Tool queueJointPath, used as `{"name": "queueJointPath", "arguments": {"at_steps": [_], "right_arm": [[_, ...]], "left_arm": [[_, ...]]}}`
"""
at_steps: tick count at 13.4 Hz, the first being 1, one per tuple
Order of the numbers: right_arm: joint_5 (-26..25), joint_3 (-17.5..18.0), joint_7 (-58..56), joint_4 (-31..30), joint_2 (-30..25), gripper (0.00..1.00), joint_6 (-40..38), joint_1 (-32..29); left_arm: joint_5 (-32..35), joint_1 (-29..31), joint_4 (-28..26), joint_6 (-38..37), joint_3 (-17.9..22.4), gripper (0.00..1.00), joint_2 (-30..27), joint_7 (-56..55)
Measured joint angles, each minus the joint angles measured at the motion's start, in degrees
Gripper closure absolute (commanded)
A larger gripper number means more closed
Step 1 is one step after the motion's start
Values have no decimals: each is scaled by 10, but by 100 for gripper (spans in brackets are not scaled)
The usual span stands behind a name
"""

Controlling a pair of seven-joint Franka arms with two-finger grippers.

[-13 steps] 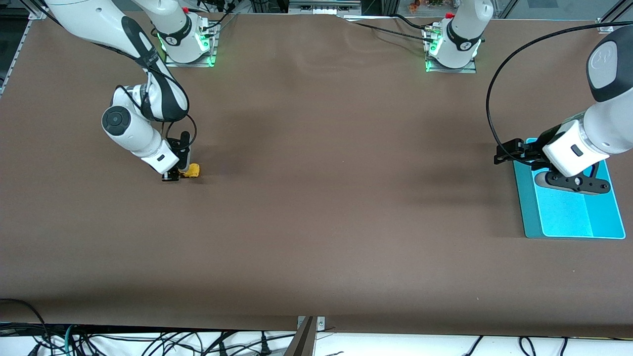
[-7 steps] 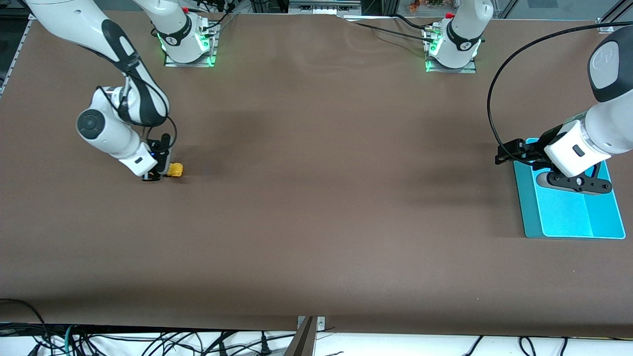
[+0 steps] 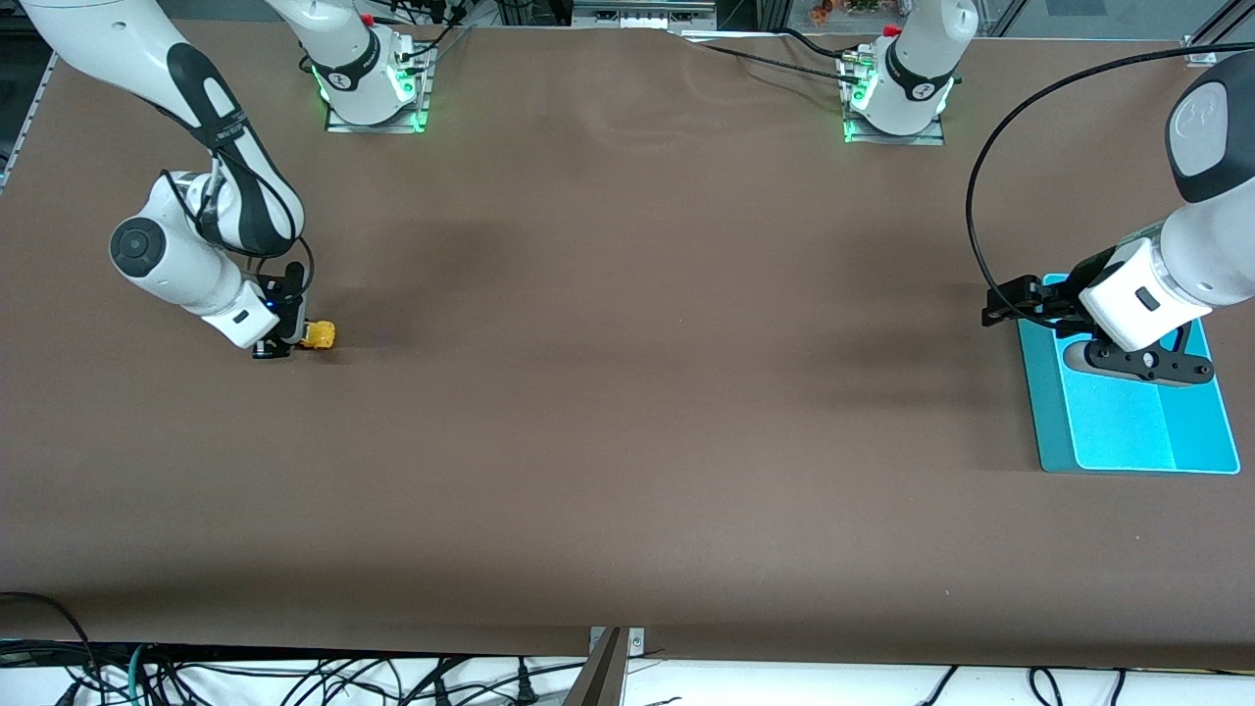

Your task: Wind and store yellow beetle car

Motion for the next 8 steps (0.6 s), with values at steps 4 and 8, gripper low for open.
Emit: {"name": "queueJointPath", "arguments": {"at_steps": [4, 8], "right_arm": [[0, 0, -50, 5, 4, 89, 0, -41], [0, -3, -77, 9, 6, 89, 0, -57]], "left_arm": [[0, 0, 0, 0, 0, 0, 0, 0], [0, 0, 0, 0, 0, 0, 0, 0]]}}
